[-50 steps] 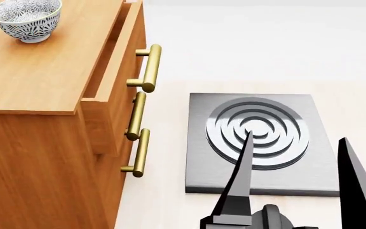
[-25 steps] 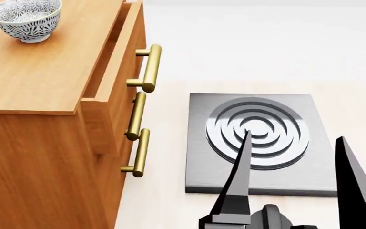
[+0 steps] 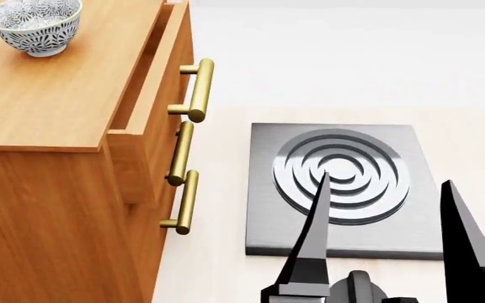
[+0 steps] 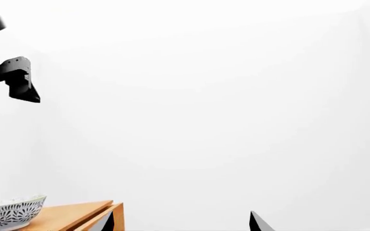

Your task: Pick the akita bowl on the wooden cabinet and place it on the plate.

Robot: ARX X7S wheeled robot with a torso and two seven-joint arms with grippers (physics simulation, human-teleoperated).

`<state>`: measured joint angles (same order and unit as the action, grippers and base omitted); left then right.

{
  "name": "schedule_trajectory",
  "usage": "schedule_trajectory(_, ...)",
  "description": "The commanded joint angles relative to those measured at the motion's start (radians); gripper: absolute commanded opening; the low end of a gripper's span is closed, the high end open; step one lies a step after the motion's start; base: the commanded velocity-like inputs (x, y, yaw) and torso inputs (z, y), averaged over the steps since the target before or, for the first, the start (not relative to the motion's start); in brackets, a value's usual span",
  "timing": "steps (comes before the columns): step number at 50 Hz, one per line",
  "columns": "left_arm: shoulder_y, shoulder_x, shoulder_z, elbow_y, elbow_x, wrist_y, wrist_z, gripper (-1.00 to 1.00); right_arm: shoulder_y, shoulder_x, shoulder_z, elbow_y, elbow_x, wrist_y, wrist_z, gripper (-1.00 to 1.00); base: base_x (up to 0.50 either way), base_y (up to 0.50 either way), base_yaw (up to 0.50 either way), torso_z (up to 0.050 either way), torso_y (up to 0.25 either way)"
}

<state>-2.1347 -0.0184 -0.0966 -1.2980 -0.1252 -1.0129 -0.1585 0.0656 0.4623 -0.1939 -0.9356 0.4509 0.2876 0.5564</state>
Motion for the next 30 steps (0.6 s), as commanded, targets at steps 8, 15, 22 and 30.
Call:
schedule_trajectory(8, -0.034, -0.03, -0.078, -0.011, 0.124, -0.204, -0.001, 1.0, 0.007, 0.01, -0.023, 0.002, -0.024, 0.005, 0.01, 1.0, 0.0, 0.0, 0.0, 0.0, 0.0)
schedule_trajectory(15, -0.061, -0.041, -0.058, -0.011, 0.127, -0.268, 0.004, 1.0, 0.006, 0.012, -0.025, 0.0, -0.023, 0.002, 0.014, 1.0, 0.0, 0.0, 0.0, 0.0, 0.0)
schedule_trajectory(22, -0.05, -0.063, -0.137, -0.011, 0.109, -0.329, -0.032, 1.0, 0.006, 0.014, -0.027, -0.002, -0.02, 0.001, 0.018, 1.0, 0.0, 0.0, 0.0, 0.0, 0.0)
schedule_trajectory(30, -0.035, -0.067, -0.14, -0.011, 0.123, -0.333, -0.006, 1.0, 0.008, 0.018, -0.029, 0.0, -0.019, -0.001, 0.019, 1.0, 0.0, 0.0, 0.0, 0.0, 0.0)
